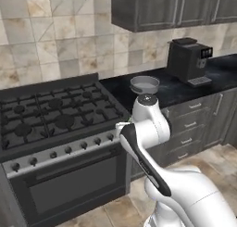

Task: Turn on the sink faucet. Then move the eggplant from the counter to the sink. Turn off the sink. Move the vegetable from the sink to the pot next to the stove. Finally move the pot to the front right burner.

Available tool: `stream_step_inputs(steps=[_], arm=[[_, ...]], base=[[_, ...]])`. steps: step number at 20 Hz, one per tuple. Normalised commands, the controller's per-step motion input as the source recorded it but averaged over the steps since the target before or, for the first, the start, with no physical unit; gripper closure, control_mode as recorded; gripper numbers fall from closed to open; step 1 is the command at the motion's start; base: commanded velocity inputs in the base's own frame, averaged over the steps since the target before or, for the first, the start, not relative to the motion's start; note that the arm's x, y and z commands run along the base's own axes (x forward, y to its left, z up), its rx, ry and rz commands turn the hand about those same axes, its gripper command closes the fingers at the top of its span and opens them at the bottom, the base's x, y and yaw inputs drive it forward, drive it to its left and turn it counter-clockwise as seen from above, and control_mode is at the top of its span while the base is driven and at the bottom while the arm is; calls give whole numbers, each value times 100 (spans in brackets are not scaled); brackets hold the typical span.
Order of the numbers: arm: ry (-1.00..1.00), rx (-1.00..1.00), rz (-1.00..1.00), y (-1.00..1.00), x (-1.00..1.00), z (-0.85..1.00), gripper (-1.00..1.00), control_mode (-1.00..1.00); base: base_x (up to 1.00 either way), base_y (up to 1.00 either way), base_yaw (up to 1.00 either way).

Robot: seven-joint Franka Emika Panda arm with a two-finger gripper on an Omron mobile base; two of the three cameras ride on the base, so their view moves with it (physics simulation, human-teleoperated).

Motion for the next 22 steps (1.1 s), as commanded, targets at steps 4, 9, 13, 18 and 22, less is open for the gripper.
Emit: stream_step_inputs(steps=[4,9,13,18,22], arm=[[0,0,0,0,0,0,100,100],[0,0,0,0,0,0,100,100],[0,0,0,0,0,0,100,100],[0,0,0,0,0,0,100,100],[0,0,0,0,0,0,100,100]], base=[[65,-65,13],[66,-51,15],[48,-37,18],[40,-9,23],[53,-13,25]])
